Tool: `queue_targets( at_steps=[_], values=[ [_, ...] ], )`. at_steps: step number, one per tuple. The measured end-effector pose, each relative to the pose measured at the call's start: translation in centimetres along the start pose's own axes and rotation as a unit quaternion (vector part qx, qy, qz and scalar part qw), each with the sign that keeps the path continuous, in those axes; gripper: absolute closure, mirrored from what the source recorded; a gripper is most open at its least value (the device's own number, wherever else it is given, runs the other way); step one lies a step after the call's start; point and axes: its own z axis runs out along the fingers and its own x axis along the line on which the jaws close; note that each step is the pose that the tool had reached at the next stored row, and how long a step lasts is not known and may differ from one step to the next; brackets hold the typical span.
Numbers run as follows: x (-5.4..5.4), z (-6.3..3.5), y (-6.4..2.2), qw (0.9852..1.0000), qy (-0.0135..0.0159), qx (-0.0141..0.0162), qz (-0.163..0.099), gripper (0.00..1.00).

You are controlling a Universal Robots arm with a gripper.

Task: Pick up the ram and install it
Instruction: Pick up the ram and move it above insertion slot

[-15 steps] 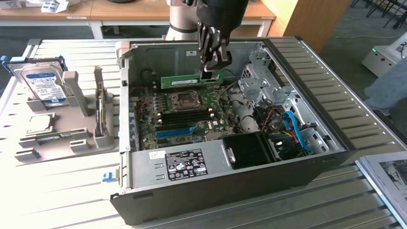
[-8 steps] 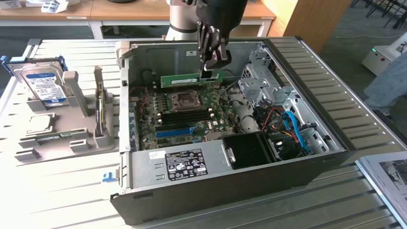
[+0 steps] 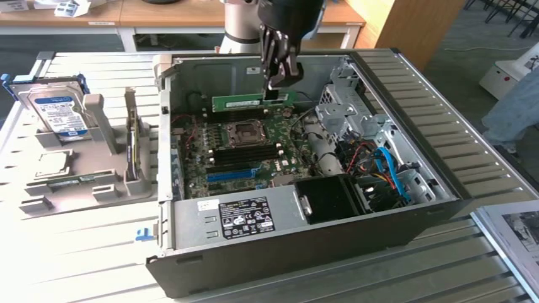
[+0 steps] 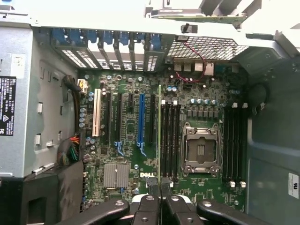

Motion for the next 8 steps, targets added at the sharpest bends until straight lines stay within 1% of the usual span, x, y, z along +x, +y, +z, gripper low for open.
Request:
queue_targets(
  at_steps=[8],
  values=[
    [-0.95, 0.12, -0.02, 1.0, -0.0002, 0.0002, 0.003, 0.88]
  ],
)
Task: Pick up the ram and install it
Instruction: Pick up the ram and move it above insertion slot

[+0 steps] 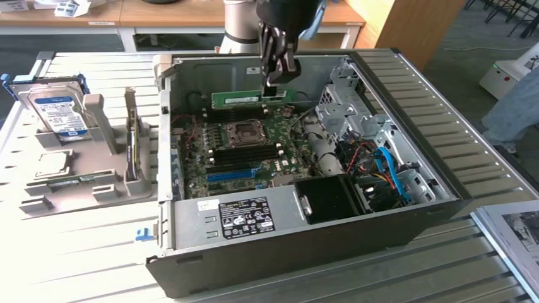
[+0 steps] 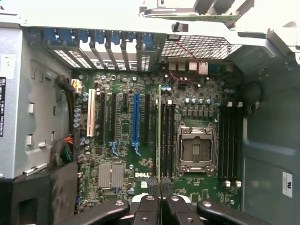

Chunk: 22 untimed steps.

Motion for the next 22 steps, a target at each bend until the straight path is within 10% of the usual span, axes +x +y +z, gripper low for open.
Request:
queue_targets(
  at_steps=[22],
  values=[
    [-0.76, 0.95, -0.06, 1.0, -0.0001, 0.0003, 0.002, 0.88]
  ],
)
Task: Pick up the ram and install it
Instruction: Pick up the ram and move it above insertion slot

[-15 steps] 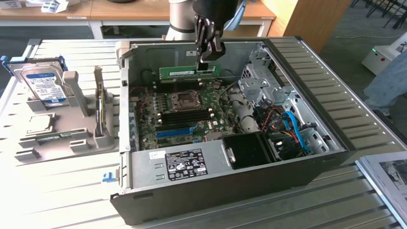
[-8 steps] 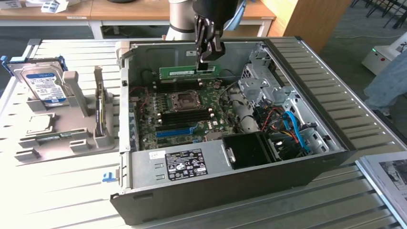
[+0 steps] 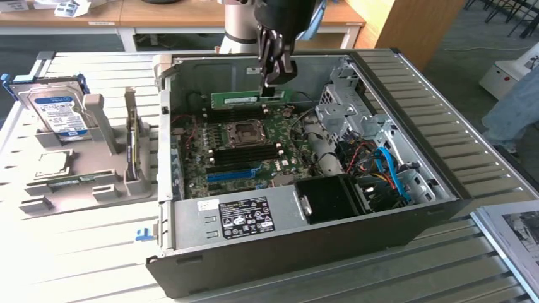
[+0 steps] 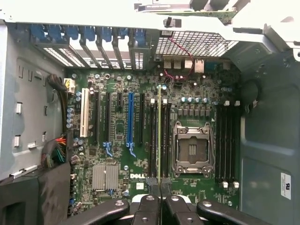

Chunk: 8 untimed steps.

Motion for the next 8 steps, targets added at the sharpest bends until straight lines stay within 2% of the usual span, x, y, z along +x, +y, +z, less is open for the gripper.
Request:
queue_targets(
  at_steps=[8],
  values=[
    [0.04, 0.89, -0.04, 1.0, 0.0, 0.0005, 0.0, 0.88]
  ],
)
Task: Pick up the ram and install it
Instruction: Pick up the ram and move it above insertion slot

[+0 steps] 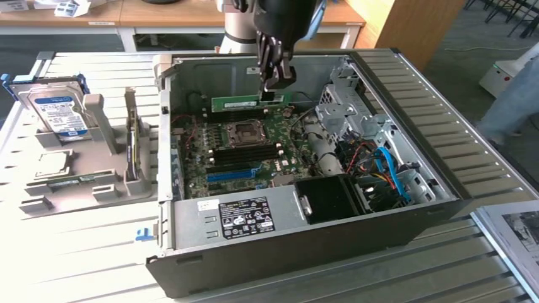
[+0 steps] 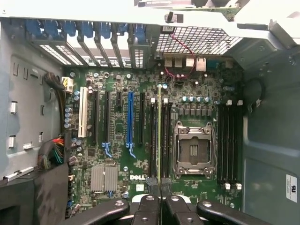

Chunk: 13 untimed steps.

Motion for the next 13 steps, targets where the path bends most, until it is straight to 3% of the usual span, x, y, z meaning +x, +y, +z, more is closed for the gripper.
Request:
queue_targets(
  at_steps=[13],
  values=[
    [-0.19, 0.38, -0.01, 1.0, 0.0, 0.0001, 0.0, 0.88]
  ],
)
